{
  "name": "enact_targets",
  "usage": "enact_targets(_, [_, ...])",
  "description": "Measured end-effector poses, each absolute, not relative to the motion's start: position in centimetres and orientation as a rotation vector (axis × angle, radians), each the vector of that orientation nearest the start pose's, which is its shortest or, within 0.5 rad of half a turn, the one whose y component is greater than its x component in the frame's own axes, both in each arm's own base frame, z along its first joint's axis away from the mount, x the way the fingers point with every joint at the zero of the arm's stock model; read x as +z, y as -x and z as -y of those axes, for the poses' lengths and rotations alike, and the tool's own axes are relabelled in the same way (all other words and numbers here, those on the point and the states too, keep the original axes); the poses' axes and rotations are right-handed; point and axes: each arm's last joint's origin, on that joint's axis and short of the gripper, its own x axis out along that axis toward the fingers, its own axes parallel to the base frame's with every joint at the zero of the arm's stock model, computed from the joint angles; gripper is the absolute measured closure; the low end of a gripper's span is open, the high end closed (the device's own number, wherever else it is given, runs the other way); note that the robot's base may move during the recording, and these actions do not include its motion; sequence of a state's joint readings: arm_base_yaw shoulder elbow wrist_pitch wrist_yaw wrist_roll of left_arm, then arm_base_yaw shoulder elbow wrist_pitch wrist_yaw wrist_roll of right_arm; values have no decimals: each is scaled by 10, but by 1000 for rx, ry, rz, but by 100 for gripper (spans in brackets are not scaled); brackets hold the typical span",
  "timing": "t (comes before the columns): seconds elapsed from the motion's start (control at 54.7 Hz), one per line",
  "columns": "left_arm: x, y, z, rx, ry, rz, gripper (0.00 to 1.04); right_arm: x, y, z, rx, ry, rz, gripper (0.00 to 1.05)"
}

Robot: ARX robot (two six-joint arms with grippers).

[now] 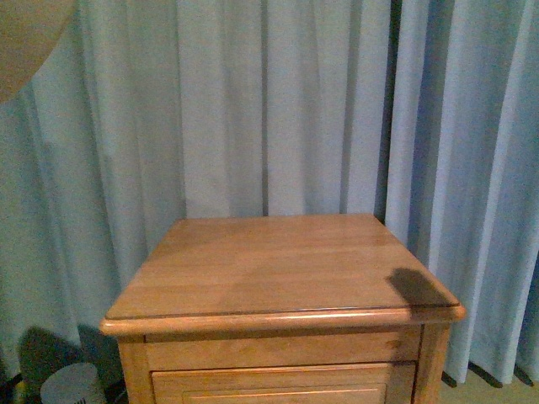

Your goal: Clean up trash

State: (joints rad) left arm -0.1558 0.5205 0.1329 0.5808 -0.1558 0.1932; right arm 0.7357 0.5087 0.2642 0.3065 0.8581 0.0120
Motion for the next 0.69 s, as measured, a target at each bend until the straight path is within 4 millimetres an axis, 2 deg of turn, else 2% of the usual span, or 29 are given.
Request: enact_targets(0.695, [215, -134, 16, 18, -163, 190, 77, 236, -109, -69, -122, -63, 47, 84])
